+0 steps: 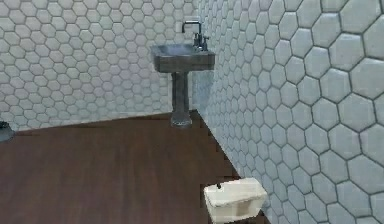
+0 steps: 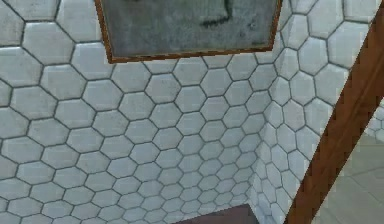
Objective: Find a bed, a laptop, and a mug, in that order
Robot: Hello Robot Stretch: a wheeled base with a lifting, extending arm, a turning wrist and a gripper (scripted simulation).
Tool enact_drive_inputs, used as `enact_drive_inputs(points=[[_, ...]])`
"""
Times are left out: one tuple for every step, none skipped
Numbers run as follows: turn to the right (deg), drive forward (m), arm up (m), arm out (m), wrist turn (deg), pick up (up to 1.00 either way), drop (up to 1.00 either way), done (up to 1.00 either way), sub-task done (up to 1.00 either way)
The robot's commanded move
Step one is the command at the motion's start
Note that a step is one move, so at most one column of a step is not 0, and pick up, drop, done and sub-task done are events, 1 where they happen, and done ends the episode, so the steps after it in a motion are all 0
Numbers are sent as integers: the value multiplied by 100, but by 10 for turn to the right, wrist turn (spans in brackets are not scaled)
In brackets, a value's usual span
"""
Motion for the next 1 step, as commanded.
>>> enact_drive_inputs(points=[[0,40,0,0,0,0,0,0,0]])
